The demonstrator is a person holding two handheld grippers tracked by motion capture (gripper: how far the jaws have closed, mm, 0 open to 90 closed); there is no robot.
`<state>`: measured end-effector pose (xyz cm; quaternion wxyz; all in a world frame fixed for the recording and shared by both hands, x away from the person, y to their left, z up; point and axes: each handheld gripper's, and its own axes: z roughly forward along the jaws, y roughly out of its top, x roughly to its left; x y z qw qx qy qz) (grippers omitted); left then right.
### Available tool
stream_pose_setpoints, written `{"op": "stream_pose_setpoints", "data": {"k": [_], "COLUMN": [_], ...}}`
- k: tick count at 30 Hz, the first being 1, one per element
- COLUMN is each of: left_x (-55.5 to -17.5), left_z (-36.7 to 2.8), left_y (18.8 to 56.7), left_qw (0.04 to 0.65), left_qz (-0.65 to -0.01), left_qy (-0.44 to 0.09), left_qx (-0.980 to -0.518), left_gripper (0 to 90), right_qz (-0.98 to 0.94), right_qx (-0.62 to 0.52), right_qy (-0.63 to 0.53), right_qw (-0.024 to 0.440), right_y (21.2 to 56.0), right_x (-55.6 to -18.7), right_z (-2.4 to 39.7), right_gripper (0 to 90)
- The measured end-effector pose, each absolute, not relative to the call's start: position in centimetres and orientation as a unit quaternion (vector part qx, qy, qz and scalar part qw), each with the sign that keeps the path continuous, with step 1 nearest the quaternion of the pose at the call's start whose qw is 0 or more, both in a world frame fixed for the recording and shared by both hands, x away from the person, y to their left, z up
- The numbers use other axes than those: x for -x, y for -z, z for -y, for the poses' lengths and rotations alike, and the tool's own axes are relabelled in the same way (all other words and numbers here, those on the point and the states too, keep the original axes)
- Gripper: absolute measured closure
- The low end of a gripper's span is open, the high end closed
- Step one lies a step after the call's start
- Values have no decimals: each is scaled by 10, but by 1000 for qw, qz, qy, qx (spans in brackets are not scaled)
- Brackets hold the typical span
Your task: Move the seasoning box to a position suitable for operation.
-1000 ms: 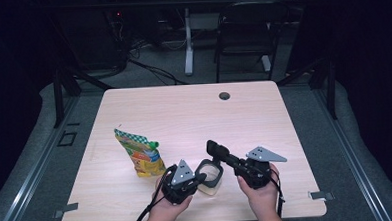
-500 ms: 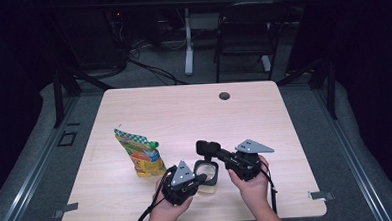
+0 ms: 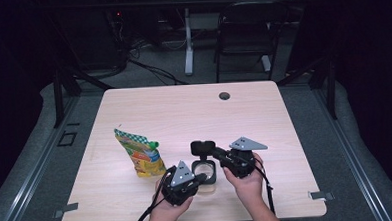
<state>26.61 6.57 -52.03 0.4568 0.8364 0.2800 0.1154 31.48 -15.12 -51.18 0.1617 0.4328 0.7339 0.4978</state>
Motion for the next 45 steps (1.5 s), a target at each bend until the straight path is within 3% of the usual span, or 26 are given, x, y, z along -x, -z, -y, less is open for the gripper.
{"op": "stream_pose_setpoints", "data": {"k": [7,16,32,45], "left_x": [-259,-244,-251,-263], "left_z": [-78,-122,-212,-255], "left_y": [512,502,500,519], "left_qw": [464,462,440,437], "left_qz": [-279,-293,-379,-446], "left_qy": [-125,-155,-218,-221], "left_qx": [-831,-823,-784,-749], "left_gripper": [819,775,712,643], "right_qz": [-739,-747,-750,-741], "right_qx": [-416,-387,-390,-399], "right_qy": [-499,-501,-485,-477], "right_qw": [178,203,223,252], "right_y": [508,503,512,521], "right_x": [-301,-273,-263,-259], "right_z": [155,170,182,191], "right_gripper": [739,693,658,578]}}
